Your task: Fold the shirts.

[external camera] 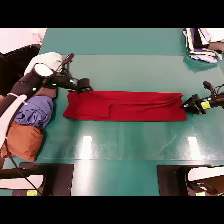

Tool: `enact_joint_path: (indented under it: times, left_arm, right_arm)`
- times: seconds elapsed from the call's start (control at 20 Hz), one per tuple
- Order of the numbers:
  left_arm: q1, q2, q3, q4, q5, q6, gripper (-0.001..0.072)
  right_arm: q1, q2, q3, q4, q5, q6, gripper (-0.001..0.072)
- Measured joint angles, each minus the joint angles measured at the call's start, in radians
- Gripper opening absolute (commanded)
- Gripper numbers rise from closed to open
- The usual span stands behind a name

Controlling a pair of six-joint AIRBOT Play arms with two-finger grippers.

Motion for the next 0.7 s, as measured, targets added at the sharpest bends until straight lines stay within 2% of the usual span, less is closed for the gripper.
enact_joint_path:
  times: [0.1, 0.15, 0.45, 0.7]
  left_arm:
    - [-0.066, -0.054, 0.061, 0.0, 0.023, -0.021, 0.0022]
    - [-0.101, -0.09, 0.101, 0.0, 0.025, -0.027, 0.0021]
    - [-0.255, -0.295, 0.323, 0.008, 0.0, -0.063, 0.0022]
    - [-0.306, -0.379, 0.389, 0.028, -0.017, -0.083, 0.0022]
  right_arm:
    - [0.032, -0.006, 0.016, 0.002, -0.027, -0.012, 0.0036]
    - [0.049, -0.008, 0.027, 0.013, -0.029, -0.016, 0.0016]
    - [0.161, 0.066, 0.159, 0.07, 0.048, -0.026, 0.0015]
    - [0.265, 0.204, 0.293, 0.228, 0.067, 0.014, 0.0015]
